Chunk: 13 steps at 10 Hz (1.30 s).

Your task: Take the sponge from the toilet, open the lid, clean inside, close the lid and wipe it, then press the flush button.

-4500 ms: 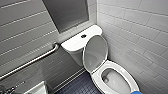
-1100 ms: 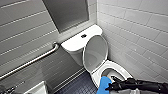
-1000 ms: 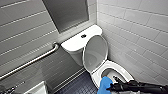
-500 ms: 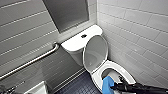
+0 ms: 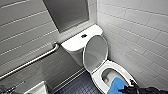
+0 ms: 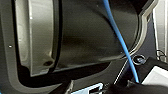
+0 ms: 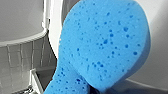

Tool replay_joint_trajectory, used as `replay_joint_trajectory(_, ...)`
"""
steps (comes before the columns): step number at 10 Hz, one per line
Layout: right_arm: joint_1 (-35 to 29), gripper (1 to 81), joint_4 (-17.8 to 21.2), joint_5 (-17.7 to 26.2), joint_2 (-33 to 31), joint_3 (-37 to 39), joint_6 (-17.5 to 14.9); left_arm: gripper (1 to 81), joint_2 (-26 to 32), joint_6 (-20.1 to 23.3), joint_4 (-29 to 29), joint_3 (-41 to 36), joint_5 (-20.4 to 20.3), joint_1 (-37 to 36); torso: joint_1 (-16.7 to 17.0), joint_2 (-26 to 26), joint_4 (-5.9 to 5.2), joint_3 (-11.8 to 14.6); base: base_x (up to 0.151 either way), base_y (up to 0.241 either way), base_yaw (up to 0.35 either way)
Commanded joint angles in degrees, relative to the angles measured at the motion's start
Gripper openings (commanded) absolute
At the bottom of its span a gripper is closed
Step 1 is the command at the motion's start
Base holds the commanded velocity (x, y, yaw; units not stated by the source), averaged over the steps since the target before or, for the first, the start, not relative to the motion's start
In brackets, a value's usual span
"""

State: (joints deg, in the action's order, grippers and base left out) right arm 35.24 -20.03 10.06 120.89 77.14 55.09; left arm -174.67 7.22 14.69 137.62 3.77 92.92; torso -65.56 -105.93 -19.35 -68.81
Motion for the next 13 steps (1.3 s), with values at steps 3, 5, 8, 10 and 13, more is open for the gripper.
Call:
replay_joint_trajectory(3,-3.11,1.0,-3.43,2.59,-7.04,-6.14,0.9,81.1,0.01,0.08,1.13,-0.86,5.2,2.32,0.0,-0.02,0.0,0.0,0.0,0.0,0.0)
replay_joint_trajectory(5,0.84,1.0,-4.93,3.48,-7.04,-4.56,0.9,81.1,-0.16,0.08,1.22,-0.86,5.2,2.32,0.0,-0.02,0.0,0.0,0.0,0.0,0.0)
replay_joint_trajectory(8,8.66,1.0,-8.0,8.05,-5.37,-3.23,0.89,81.1,1.68,-0.01,0.87,-2.08,5.2,0.56,0.0,-0.02,0.0,0.0,0.0,0.0,0.0)
replay_joint_trajectory(10,12.88,1.0,-11.61,8.92,-3.45,-4.64,0.81,81.1,4.93,-0.19,0.78,-6.66,5.37,-1.02,0.0,-0.02,0.0,0.0,0.0,0.0,0.0)
replay_joint_trajectory(13,15.6,1.0,-15.57,17.71,4.9,-2.55,1.16,81.1,8.88,-0.09,0.78,-8.33,4.24,-1.37,0.0,-0.02,0.0,0.0,0.0,0.0,0.0)
